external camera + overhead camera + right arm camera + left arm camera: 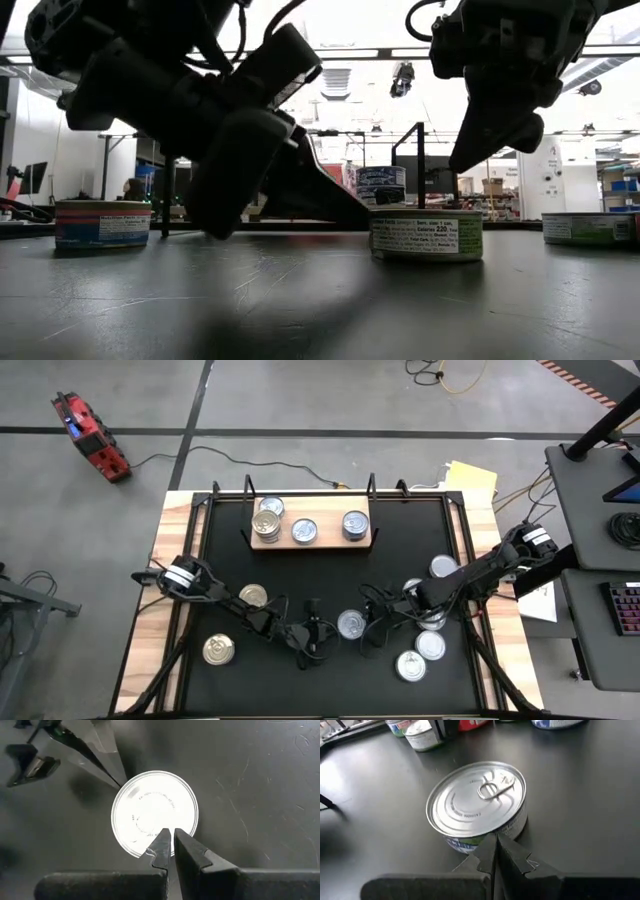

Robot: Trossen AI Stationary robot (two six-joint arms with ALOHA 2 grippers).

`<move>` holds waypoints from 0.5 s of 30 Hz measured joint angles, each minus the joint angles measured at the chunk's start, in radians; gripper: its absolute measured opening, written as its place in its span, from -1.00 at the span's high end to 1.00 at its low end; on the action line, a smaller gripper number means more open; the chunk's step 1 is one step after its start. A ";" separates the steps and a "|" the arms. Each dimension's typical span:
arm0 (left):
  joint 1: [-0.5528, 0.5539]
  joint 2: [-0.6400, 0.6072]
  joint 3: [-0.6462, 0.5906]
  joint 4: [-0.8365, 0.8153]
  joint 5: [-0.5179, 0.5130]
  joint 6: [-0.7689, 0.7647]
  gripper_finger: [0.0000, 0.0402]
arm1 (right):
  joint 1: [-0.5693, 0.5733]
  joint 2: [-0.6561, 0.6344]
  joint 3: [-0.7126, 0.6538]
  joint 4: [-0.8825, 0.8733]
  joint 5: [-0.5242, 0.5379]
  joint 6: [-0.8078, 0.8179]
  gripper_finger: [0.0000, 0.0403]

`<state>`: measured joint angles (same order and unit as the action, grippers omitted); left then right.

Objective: Stack canned seafood by type on shelf
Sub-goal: Put the green tuna can on the shelf

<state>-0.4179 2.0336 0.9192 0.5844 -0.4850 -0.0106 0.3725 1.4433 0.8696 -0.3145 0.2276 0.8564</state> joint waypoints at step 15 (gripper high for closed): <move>0.050 0.034 0.003 0.124 0.051 0.088 1.00 | 0.000 0.000 0.000 -0.004 0.004 0.001 0.94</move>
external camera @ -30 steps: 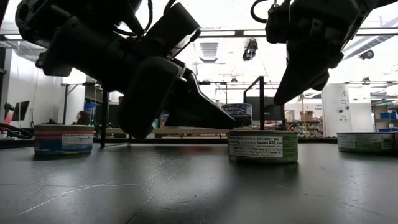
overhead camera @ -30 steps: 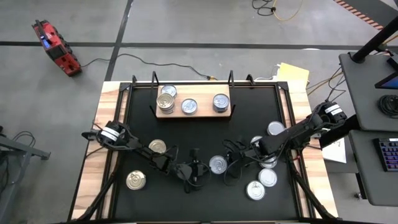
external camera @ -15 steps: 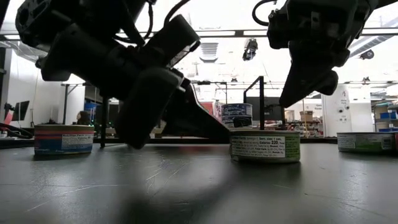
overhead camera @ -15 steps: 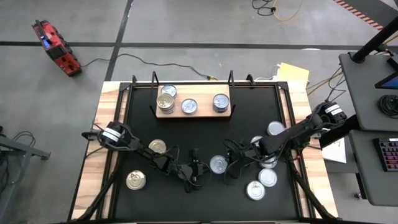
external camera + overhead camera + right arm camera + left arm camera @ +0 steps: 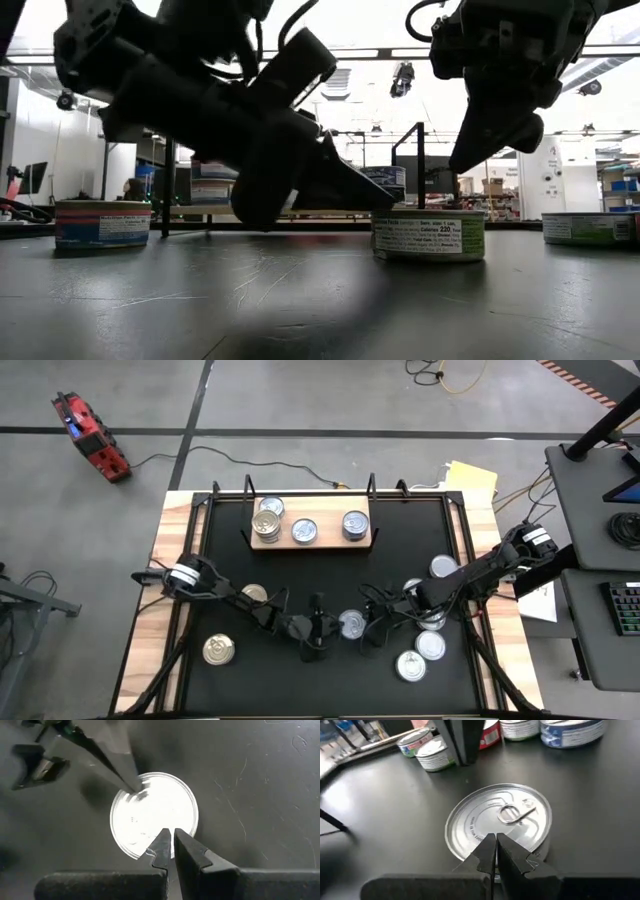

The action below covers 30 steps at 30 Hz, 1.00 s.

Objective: Stack canned seafood by type on shelf
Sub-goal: Put the green tuna can on the shelf

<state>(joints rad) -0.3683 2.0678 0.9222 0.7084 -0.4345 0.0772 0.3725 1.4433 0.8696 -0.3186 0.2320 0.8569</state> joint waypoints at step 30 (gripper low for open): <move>-0.029 0.000 0.000 -0.062 -0.003 -0.076 1.00 | -0.001 0.001 -0.003 0.077 -0.016 0.145 -0.19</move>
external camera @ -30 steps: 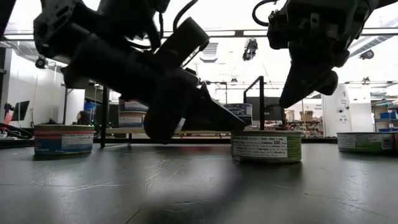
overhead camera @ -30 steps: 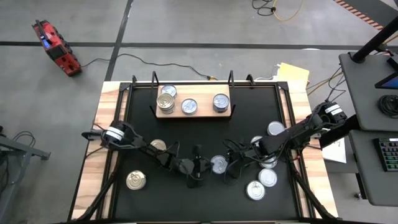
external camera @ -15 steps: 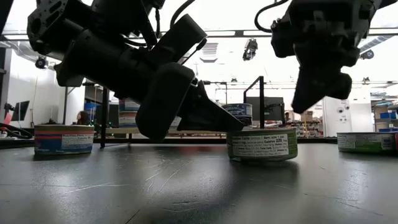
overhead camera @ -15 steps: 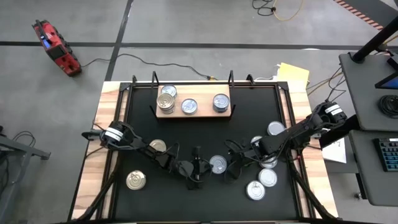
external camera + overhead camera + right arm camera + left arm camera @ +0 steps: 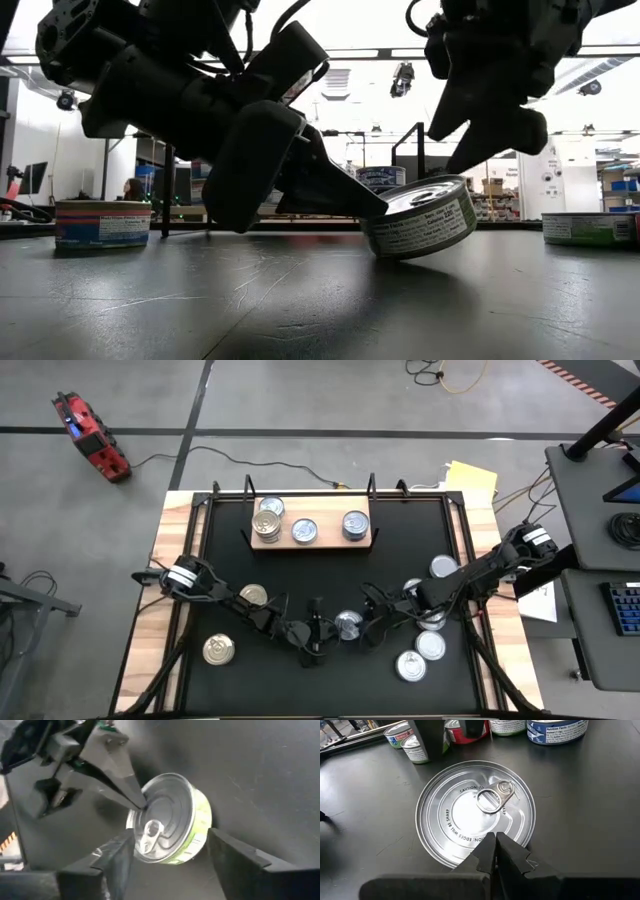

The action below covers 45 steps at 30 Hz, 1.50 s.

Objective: Stack canned seafood by type on shelf
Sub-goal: Put the green tuna can on the shelf

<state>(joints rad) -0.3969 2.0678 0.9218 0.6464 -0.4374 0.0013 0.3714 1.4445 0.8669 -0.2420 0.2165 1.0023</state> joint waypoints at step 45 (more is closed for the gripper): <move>-0.015 0.011 -0.010 -0.021 0.013 -0.048 1.00 | -0.012 0.150 -0.005 0.139 -0.067 -0.274 0.76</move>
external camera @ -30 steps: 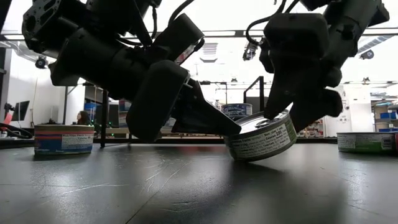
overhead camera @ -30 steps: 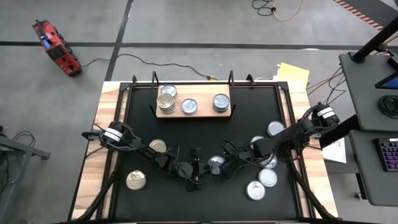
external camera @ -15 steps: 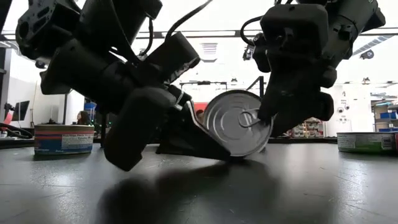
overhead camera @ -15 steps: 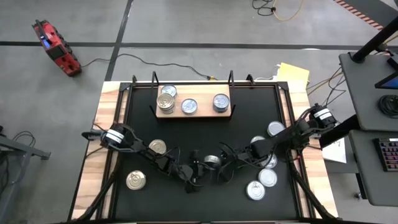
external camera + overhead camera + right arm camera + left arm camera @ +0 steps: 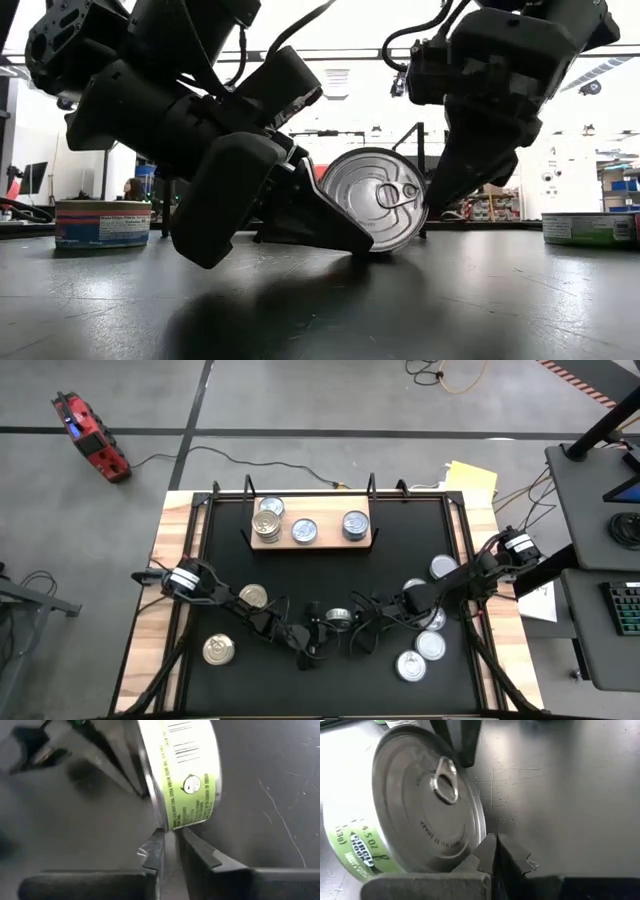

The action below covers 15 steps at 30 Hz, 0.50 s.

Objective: Stack canned seafood by type on shelf
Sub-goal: Put the green tuna can on the shelf

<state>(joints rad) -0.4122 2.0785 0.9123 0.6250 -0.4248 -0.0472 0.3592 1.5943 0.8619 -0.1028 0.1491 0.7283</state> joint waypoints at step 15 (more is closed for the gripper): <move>0.006 -0.003 -0.006 0.001 0.000 -0.007 1.00 | -0.007 -0.004 0.014 -0.057 0.060 -0.184 -0.43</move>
<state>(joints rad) -0.4064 2.0754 0.9066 0.6262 -0.4252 -0.0540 0.3523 1.5901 0.8764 -0.1600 0.2094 0.5439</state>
